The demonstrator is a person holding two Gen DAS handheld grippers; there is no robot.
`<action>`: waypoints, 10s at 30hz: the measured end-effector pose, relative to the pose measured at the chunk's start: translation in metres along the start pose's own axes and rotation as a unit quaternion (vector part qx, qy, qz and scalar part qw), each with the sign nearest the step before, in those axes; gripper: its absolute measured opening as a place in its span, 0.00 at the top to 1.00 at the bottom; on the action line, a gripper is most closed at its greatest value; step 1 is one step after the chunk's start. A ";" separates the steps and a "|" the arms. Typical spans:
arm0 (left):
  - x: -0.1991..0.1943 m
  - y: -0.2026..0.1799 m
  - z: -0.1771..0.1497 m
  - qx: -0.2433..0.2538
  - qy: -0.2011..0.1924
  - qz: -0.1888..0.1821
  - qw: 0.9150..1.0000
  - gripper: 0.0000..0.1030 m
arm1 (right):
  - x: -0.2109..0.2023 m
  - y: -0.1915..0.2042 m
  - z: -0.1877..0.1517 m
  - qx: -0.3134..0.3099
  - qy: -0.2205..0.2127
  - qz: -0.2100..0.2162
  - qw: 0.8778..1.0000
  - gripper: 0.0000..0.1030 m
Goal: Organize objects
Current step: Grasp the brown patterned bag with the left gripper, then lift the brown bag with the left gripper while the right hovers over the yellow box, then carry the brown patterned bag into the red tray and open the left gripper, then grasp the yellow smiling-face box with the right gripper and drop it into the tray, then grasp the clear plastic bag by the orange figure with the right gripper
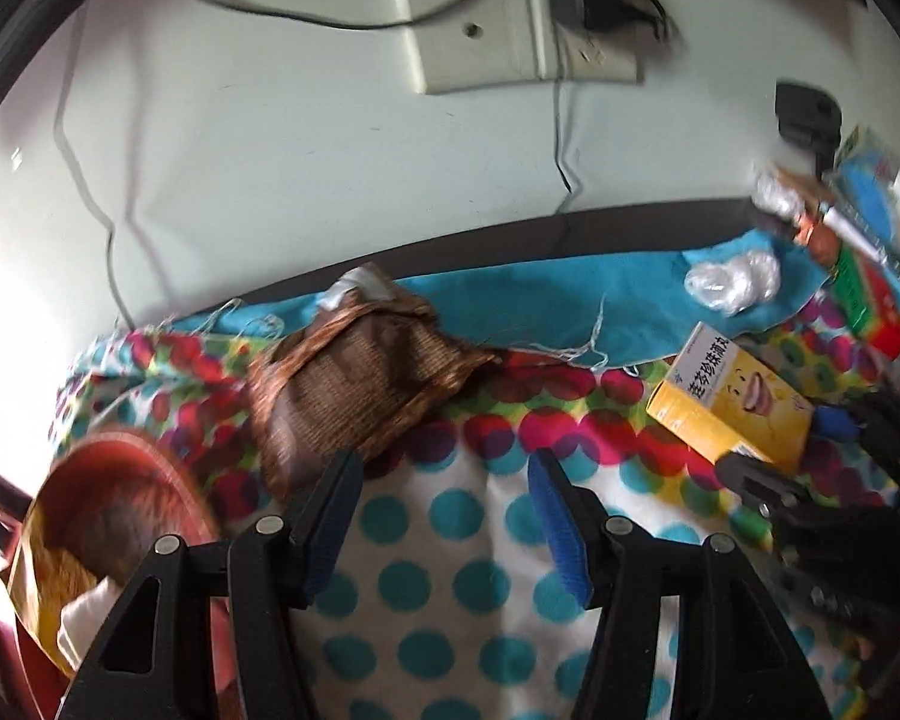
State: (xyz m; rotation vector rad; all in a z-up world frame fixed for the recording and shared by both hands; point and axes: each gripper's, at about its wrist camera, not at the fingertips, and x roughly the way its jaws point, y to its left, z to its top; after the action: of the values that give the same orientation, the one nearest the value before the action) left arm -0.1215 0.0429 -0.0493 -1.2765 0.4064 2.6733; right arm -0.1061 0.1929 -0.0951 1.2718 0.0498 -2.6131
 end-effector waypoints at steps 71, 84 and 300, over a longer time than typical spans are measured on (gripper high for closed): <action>0.009 -0.008 0.030 0.043 -0.086 0.102 0.990 0.82 | -0.010 0.011 0.000 -0.015 0.006 -0.005 1.000 0.35; -0.028 0.006 0.019 -0.007 -0.091 0.041 0.995 0.82 | -0.014 0.005 0.002 0.005 -0.002 -0.001 1.000 0.45; -0.142 0.192 -0.177 -0.237 -0.161 0.107 0.952 0.36 | -0.066 0.155 0.025 -0.137 -0.078 0.073 0.985 0.33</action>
State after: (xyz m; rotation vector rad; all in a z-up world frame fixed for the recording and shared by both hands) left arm 0.0501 -0.1972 -0.0108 -0.8935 -0.1662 3.2208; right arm -0.0515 0.0513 -0.0166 0.9380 0.2692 -2.4668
